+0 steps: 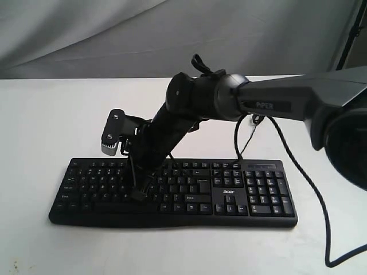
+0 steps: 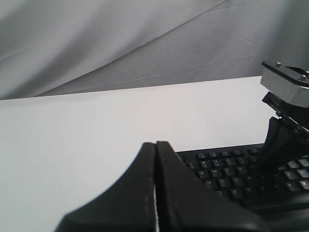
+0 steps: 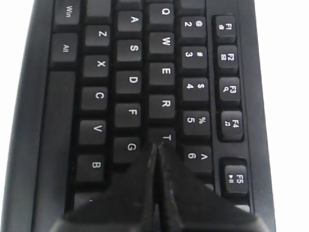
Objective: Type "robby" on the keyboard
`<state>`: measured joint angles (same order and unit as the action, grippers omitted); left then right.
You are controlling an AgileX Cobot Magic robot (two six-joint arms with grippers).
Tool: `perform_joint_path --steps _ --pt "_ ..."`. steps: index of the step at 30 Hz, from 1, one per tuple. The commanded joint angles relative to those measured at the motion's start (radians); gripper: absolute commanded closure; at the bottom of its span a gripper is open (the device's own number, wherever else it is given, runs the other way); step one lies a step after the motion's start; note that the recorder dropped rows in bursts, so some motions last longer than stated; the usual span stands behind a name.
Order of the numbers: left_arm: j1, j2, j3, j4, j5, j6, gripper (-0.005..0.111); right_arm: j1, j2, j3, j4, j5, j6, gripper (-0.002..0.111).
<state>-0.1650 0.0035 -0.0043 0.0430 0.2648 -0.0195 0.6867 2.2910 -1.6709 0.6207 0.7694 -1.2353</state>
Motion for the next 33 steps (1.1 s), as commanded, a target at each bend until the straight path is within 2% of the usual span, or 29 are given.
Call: perform_joint_path --steps 1,9,15,19,27,33 --pt "-0.006 -0.003 0.004 0.005 -0.006 -0.003 0.107 0.000 -0.039 0.000 -0.015 0.001 0.002 0.108" --pt "-0.006 -0.003 0.004 0.005 -0.006 -0.003 0.107 0.004 -0.182 0.000 -0.054 0.003 0.012 0.108" --pt "-0.006 -0.003 0.004 0.005 -0.006 -0.003 0.107 0.064 -0.367 0.028 -0.256 -0.017 0.219 0.108" --pt "-0.006 -0.003 0.004 0.005 -0.006 -0.003 0.107 0.082 -0.515 0.149 -0.281 -0.087 0.255 0.108" --pt "-0.006 -0.003 0.004 0.005 -0.006 -0.003 0.107 0.082 -0.842 0.575 -0.281 -0.325 0.351 0.108" --pt "-0.006 -0.003 0.004 0.005 -0.006 -0.003 0.107 0.080 -1.031 0.798 -0.264 -0.476 0.426 0.108"
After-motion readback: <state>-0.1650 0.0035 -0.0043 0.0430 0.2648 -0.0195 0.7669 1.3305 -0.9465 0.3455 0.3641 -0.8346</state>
